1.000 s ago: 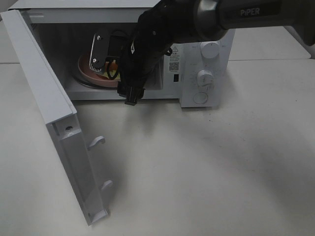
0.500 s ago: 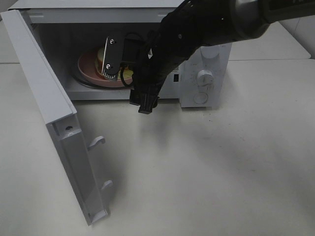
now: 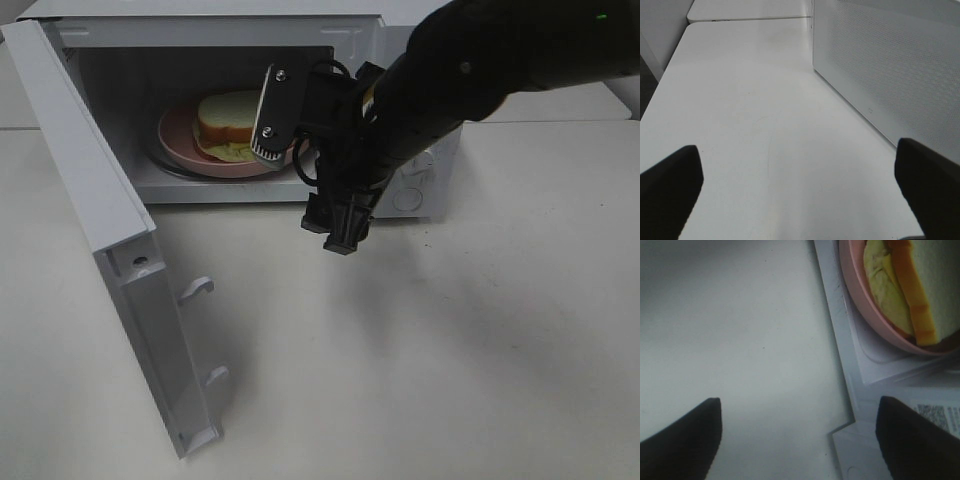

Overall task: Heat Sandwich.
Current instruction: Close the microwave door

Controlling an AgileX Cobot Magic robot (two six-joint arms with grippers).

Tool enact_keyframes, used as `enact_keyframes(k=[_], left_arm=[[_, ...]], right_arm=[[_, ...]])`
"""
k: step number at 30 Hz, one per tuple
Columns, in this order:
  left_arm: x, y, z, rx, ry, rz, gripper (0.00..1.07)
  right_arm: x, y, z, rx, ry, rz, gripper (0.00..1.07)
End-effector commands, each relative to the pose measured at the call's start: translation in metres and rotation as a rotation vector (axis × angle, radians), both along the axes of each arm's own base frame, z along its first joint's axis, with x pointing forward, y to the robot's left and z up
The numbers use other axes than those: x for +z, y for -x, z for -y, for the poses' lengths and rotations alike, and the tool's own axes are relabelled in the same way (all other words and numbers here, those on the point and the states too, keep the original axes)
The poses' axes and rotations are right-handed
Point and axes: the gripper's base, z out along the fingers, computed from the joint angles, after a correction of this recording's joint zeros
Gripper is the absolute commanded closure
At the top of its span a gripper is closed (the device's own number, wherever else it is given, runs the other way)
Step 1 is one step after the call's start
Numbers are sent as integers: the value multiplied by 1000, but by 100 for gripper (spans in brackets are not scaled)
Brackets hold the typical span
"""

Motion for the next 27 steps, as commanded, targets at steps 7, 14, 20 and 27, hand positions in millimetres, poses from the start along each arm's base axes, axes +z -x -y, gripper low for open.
enact_keyframes(k=[7, 14, 20, 27], left_arm=[[0, 3, 1, -4, 9, 34, 5], [0, 3, 1, -4, 9, 34, 5], [0, 3, 1, -4, 9, 34, 5], [0, 3, 1, -4, 9, 34, 5]], right_arm=[[13, 37, 31, -128, -29, -81, 30], [20, 73, 61, -333, -66, -198, 31], [31, 90, 76, -514, -94, -277, 31], [58, 119, 102, -678, -91, -336, 31]])
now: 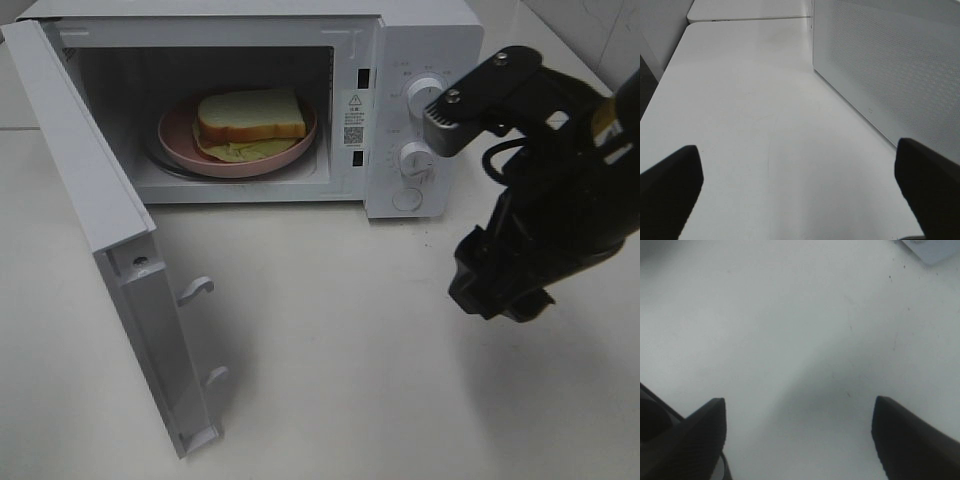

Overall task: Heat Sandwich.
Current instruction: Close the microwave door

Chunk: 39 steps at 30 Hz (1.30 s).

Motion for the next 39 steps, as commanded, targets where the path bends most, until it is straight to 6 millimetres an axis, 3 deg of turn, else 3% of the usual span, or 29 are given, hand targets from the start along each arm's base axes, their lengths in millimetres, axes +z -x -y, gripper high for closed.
enact_keyframes(k=[1, 10, 23, 30, 34, 39], left_arm=[[0, 3, 1, -4, 9, 34, 5], [0, 3, 1, -4, 9, 34, 5], [0, 3, 1, -4, 9, 34, 5], [0, 3, 1, -4, 9, 34, 5], [0, 3, 1, -4, 9, 34, 5], [0, 3, 1, -4, 9, 34, 5]], right_arm=[[11, 14, 13, -45, 11, -21, 31], [33, 44, 37, -128, 8, -58, 31], [48, 74, 58, -153, 9, -105, 31], [64, 85, 76, -209, -97, 15, 31], [74, 97, 100, -316, -147, 119, 31], [66, 113, 117, -421, -177, 192, 31]])
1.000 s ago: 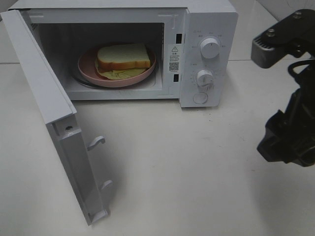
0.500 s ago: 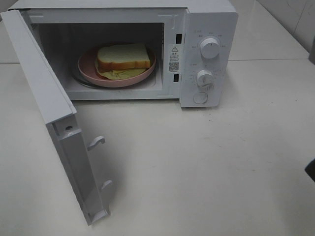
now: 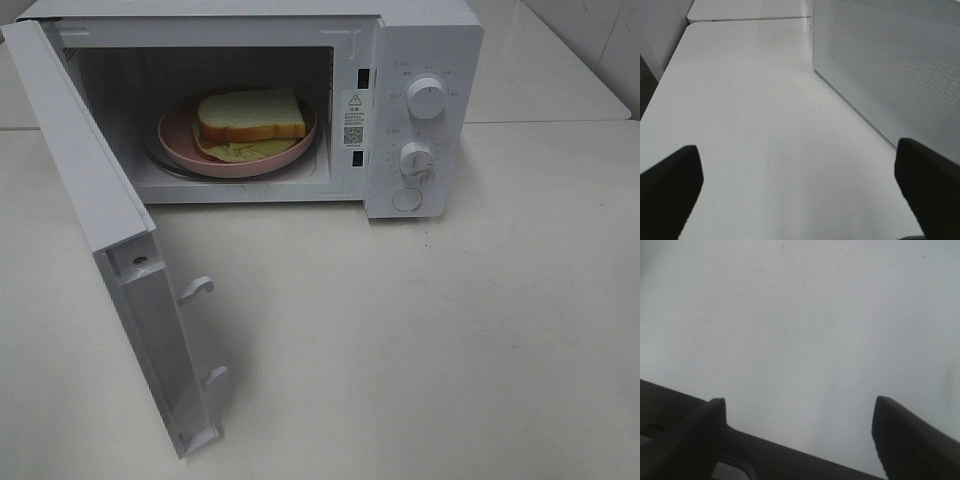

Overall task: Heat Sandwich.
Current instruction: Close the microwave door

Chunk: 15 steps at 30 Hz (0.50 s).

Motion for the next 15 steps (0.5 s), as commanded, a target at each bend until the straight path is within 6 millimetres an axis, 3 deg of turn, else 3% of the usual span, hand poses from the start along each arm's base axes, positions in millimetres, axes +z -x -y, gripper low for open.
enact_keyframes(k=[1, 15], left_arm=[[0, 3, 1, -4, 9, 34, 5], [0, 3, 1, -4, 9, 34, 5]], right_arm=[[-16, 14, 13, -78, -7, 46, 31], [-56, 55, 30, -277, -55, 248, 31]])
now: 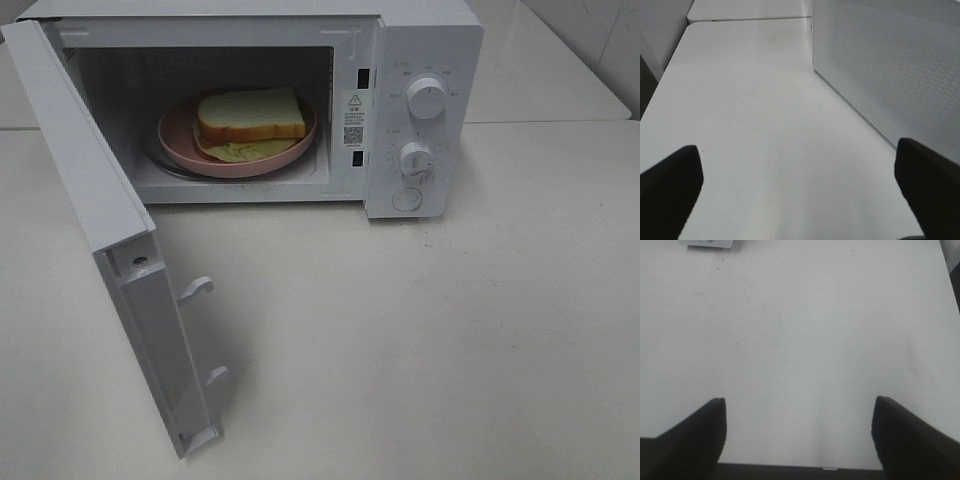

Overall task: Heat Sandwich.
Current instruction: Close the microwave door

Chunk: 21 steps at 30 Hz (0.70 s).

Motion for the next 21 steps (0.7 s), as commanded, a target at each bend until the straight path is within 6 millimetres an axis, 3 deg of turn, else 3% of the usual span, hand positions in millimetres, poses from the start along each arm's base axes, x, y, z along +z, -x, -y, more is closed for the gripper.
enact_keyframes(k=[1, 15, 21], left_arm=[[0, 3, 1, -4, 9, 34, 5], [0, 3, 1, -4, 9, 34, 5], [0, 3, 1, -4, 9, 33, 5]], right_arm=[[-5, 7, 1, -20, -5, 45, 31], [-8, 45, 4, -40, -22, 273, 31], [-8, 45, 4, -40, -22, 274, 31]])
